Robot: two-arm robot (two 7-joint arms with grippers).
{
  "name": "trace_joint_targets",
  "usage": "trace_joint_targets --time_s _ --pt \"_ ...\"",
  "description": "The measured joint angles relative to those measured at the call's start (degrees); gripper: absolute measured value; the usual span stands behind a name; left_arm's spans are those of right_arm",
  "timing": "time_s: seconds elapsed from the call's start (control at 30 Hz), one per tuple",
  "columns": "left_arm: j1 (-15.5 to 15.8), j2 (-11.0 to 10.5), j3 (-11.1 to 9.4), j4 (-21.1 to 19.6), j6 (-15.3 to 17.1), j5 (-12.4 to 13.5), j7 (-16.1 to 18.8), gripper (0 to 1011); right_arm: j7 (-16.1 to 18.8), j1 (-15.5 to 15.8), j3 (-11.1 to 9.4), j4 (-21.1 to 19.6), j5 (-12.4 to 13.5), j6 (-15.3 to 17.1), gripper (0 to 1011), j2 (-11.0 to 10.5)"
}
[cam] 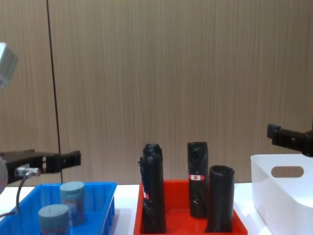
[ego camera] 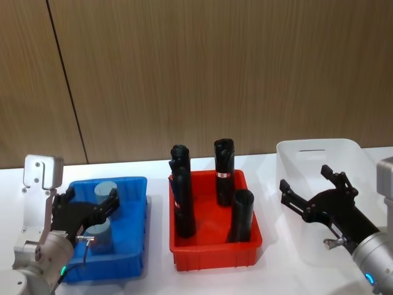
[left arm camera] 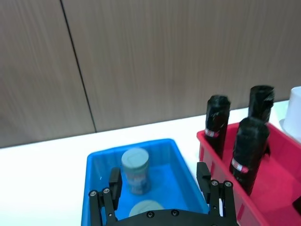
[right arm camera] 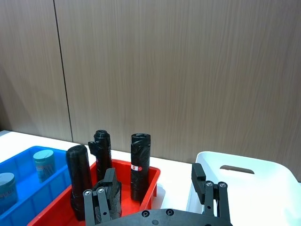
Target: Pick the cotton swabs from the blue box and place them into the white box.
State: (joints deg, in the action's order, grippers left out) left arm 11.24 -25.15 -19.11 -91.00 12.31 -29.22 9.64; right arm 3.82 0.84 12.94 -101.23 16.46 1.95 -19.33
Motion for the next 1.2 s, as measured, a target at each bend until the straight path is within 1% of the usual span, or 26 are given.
trace_joint_targets --time_s 0.03,0.13,0.37,0.53,0.7,0.93,1.2 --pt "0.00 0.00 0.00 0.00 0.00 0.00 0.00 1004 0.00 0.00 0.00 0.00 0.00 0.00 1002 0.00" --pt "-0.21 -0.03 0.23 -0.06 1.39 -0.82 0.89 1004 0.00 0.00 0.00 0.00 0.00 0.00 1002 0.00" --pt "-0.27 0.05 0.76 0.14 5.45 -2.69 2.39 1004 0.00 0.00 0.00 0.00 0.00 0.00 1002 0.00" --pt "0.25 0.36 1.09 1.09 7.85 -3.68 2.65 1004 0.00 0.00 0.00 0.00 0.00 0.00 1002 0.00" --pt "0.92 0.77 1.31 2.39 9.35 -4.19 2.64 1004 0.00 0.00 0.00 0.00 0.00 0.00 1002 0.00" --pt "2.26 1.53 1.52 5.20 10.99 -4.60 1.31 1004 0.00 0.00 0.00 0.00 0.00 0.00 1002 0.00" --pt "4.41 2.61 1.63 9.27 11.63 -4.65 -1.83 1004 0.00 0.00 0.00 0.00 0.00 0.00 1002 0.00"
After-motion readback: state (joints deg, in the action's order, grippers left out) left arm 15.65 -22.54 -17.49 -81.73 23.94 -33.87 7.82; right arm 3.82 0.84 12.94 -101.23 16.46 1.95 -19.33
